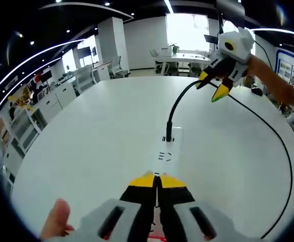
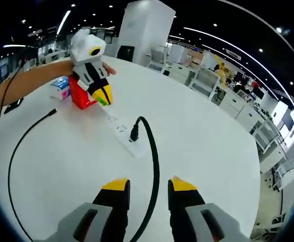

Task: Locate the USB plug end of the data cable currently connected to the USB port on the desk. Grip the plug, withdraw it from the port, and place it onto the desktop.

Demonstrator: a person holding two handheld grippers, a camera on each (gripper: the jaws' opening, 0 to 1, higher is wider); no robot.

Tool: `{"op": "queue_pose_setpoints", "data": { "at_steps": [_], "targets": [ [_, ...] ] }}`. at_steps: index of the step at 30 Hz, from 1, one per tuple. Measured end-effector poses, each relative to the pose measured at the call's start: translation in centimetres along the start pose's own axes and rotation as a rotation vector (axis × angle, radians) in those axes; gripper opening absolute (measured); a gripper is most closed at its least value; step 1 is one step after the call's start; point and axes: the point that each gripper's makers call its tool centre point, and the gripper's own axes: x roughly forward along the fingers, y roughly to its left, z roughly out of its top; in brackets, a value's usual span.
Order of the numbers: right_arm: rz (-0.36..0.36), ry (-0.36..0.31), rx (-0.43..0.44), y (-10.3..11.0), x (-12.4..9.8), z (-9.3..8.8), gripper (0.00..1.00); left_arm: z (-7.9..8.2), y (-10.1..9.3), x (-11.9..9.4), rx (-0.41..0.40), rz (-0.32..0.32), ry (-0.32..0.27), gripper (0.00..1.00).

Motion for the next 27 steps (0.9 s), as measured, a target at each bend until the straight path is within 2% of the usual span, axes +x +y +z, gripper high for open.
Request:
{"op": "queue_pose_setpoints", "data": {
  "at_steps": [5,13,27],
  "targets": [
    [0.025,0.005,-0.020,-0.1,0.9,0.6,0.33,0.0,0.1,0.0,-0.001,-0.001,-0.001,0.02],
    [0.069,0.057,-0.059,-0.4,2.5,1.1,0.34,0.1,0.2,0.1,-0.002,-0.004,-0.002,0.02],
    [0.119,0.114,-0.146,0.2,5.2,3.3,0.33,0.1,0.2,0.0,-0.001,-0.003,0.001,0.02]
  ]
}}
